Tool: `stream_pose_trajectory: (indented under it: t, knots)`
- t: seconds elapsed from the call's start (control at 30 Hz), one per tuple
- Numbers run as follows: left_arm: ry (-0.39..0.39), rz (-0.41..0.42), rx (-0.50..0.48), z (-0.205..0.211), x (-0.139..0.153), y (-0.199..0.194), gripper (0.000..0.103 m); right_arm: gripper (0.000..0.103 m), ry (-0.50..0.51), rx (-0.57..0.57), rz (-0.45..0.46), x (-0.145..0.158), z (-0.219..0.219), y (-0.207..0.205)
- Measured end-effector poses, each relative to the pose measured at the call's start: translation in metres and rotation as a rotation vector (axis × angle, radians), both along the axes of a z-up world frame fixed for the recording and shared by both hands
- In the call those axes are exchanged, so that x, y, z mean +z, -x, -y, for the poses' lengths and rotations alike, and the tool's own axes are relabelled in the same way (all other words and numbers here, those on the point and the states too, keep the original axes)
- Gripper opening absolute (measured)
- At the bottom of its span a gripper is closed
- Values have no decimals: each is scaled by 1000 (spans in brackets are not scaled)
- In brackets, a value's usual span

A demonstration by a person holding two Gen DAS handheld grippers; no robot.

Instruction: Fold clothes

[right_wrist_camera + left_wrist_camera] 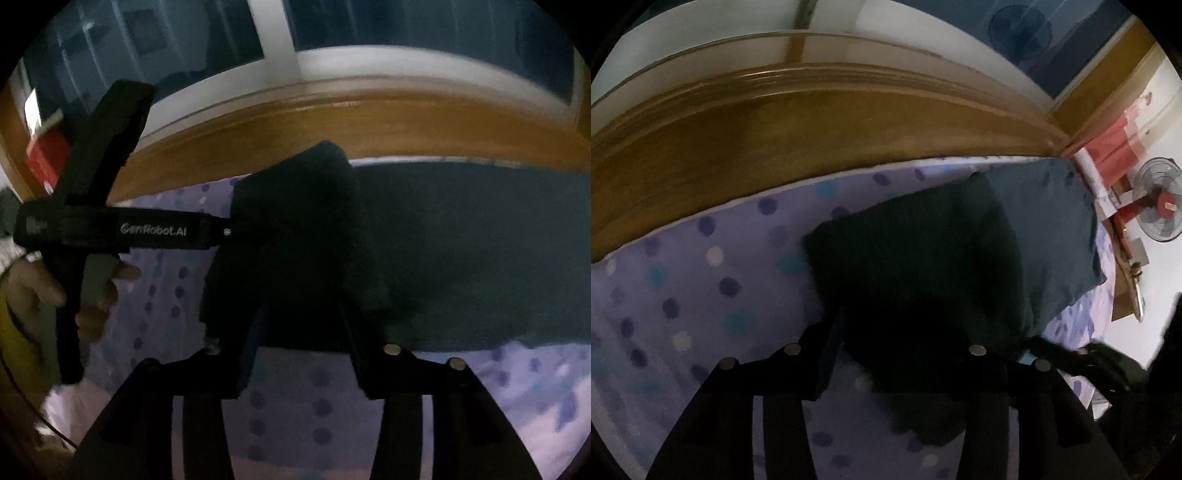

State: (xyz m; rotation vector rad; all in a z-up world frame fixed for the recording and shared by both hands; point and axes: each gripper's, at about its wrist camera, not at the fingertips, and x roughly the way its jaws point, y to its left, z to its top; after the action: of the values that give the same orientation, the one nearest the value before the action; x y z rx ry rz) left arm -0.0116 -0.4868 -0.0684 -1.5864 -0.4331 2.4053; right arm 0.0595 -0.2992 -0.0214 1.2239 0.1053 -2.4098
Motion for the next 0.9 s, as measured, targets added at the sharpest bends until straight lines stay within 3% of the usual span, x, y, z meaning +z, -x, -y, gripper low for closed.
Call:
stream_pose_trajectory:
  t: [0.1, 0.17, 0.23, 0.37, 0.57, 0.7, 0.77, 0.9]
  knots:
    - [-43, -27, 7, 12, 7, -13, 46, 71, -42, 19, -89, 14, 17, -17]
    - [-66, -51, 8, 17, 8, -14, 47, 76, -58, 49, -120, 16, 29, -22]
    - [-97, -65, 12, 22, 7, -13, 53, 76, -88, 80, -132, 13, 44, -26]
    - [-167, -68, 18, 23, 1, -1, 53, 76, -147, 121, -131, -5, 70, -23]
    - [-165, -60, 4, 10, -19, 20, 55, 75, -244, 72, -112, -34, 85, -1]
    - [-175, -62, 7, 7, -19, 24, 53, 52, -223, 32, -118, -33, 77, 6]
    - [-183, -61, 24, 9, -17, 24, 39, 42, -202, 13, -117, -30, 72, 8]
    - [-184, -81, 43, 7, -7, 23, 32, 28, -124, 4, -105, -21, 59, 13]
